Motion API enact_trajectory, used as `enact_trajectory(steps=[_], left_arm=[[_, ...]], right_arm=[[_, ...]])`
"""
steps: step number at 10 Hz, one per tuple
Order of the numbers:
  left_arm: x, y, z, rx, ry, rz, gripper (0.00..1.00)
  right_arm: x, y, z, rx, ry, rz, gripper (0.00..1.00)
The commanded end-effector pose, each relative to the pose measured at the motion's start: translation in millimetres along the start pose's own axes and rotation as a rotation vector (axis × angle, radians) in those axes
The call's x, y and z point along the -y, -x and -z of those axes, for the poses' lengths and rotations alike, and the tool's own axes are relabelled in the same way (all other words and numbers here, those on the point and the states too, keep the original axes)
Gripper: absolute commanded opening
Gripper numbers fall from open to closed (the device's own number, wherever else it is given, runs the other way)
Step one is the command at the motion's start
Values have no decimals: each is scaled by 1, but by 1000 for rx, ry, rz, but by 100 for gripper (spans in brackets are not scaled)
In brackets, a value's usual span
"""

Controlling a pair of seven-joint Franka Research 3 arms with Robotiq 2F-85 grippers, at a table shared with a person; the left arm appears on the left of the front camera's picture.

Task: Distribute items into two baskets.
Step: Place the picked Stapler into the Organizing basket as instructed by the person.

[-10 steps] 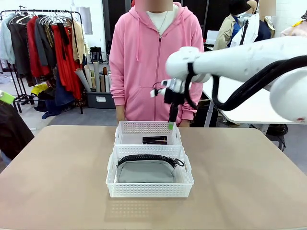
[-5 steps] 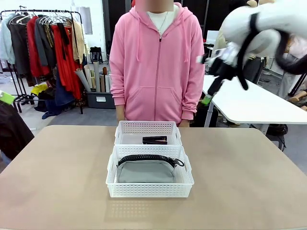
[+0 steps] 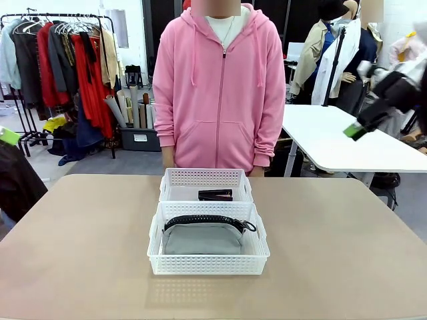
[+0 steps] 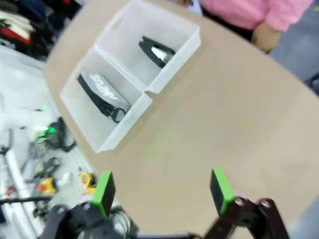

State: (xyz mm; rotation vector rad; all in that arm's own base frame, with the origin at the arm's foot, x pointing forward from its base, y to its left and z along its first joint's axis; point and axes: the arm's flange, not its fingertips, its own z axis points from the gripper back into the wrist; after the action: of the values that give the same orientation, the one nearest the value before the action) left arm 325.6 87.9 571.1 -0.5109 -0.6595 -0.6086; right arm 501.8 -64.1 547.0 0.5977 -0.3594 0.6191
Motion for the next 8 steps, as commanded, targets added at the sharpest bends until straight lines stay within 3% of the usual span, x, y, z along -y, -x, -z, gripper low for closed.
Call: enact_trajectory(steps=[1,4,8], left_arm=[[0,0,1,19,15,13,100],[0,0,1,19,15,13,100],[0,0,1,19,15,13,100]], right_arm=[[-6,42,-11,141,9,1,100],[-4,81,-15,233,-19,12,100],[-13,109,-8,246,-4,15,100]])
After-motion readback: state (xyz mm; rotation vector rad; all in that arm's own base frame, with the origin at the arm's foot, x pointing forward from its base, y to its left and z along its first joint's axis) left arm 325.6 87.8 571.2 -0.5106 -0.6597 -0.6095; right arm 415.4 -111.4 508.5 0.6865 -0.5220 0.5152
